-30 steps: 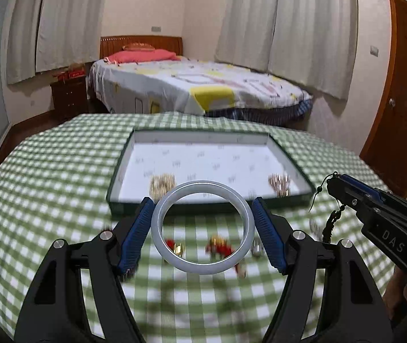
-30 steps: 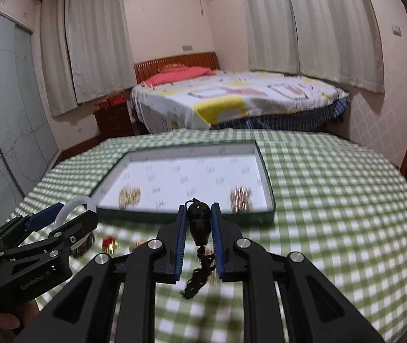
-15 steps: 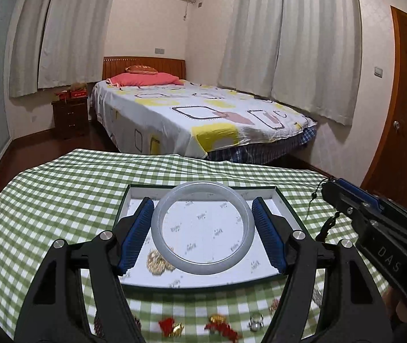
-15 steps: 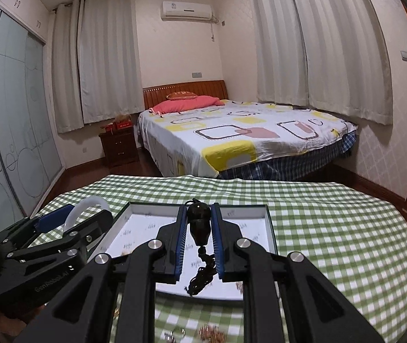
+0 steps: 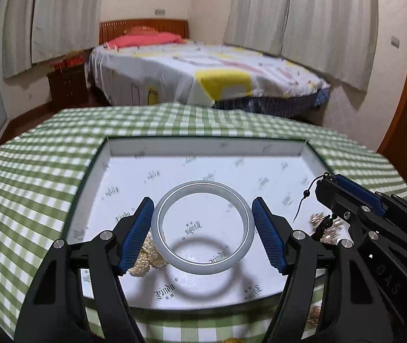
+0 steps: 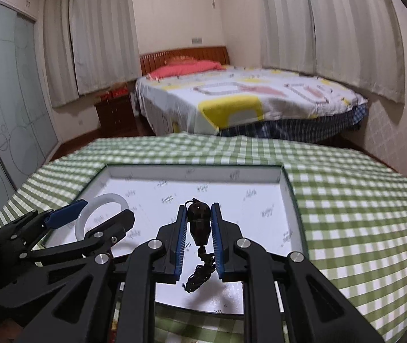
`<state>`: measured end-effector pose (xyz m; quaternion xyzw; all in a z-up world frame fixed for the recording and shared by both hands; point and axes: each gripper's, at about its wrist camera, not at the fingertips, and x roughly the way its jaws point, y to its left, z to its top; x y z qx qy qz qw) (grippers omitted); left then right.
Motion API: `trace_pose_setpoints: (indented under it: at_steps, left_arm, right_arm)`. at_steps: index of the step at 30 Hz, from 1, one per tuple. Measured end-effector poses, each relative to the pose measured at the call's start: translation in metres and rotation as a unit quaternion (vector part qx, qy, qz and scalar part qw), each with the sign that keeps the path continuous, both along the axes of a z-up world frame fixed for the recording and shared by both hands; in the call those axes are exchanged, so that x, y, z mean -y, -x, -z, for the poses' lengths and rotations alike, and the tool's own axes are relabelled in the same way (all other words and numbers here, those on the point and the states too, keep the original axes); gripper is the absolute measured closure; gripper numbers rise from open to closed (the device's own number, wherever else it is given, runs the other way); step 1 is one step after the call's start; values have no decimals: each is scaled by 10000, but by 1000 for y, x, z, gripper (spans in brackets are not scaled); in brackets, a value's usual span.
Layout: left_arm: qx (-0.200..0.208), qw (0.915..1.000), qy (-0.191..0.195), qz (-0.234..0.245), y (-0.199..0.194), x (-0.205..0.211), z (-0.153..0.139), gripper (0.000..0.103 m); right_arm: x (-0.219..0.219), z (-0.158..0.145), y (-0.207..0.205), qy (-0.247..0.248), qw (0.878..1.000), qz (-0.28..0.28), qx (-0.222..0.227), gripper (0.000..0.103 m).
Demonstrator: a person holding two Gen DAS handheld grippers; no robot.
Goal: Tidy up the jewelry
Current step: 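Carry the bangle and pendant into the tray and open both tools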
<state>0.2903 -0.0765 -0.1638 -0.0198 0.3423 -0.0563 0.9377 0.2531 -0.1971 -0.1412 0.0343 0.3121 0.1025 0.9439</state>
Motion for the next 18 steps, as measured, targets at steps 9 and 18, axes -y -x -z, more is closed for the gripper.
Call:
trace_pose_setpoints:
  at_steps: [9, 18]
  left_arm:
    - [-626, 9980, -23, -21, -20, -1, 29, 34]
    - [-671, 9976, -185, 71, -23, 4, 31, 34]
  right_arm:
    - [2, 32, -21, 51, 9978, -70, -662, 85]
    - [2, 37, -24, 37, 9963, -116, -848, 83]
